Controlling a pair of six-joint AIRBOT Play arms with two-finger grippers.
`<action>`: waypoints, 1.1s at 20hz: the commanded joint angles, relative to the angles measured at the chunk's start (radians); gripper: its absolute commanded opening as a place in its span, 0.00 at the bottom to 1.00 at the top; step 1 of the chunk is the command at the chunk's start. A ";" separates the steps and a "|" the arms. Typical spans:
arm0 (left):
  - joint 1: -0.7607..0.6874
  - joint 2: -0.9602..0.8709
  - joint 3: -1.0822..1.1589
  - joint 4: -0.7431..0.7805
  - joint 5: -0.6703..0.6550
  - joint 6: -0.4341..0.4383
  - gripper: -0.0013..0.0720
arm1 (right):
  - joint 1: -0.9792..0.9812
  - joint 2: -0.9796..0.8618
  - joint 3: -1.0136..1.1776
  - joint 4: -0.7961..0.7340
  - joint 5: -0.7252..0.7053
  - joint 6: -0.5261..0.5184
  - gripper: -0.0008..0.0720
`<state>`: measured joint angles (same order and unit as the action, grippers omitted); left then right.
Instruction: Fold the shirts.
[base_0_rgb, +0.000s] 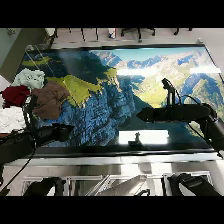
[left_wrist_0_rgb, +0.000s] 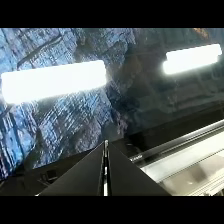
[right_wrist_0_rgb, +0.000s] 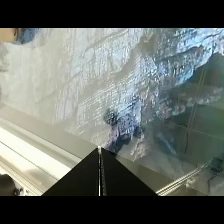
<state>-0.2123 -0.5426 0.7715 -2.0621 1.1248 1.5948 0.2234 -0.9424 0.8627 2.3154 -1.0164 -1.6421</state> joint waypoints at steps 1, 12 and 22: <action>-0.001 0.001 -0.002 0.000 -0.001 0.000 0.04 | 0.001 -0.002 -0.002 -0.002 0.000 0.000 0.04; -0.001 0.000 -0.005 -0.001 0.000 0.000 0.04 | 0.001 -0.008 -0.002 0.000 0.000 0.000 0.04; 0.275 -0.288 0.085 0.249 -0.238 -0.071 0.09 | 0.000 -0.034 -0.002 0.003 0.129 0.000 0.05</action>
<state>-0.0856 -0.6716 0.8013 -1.9007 0.9386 1.5452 0.2234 -0.9634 0.8608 2.3169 -0.9360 -1.6421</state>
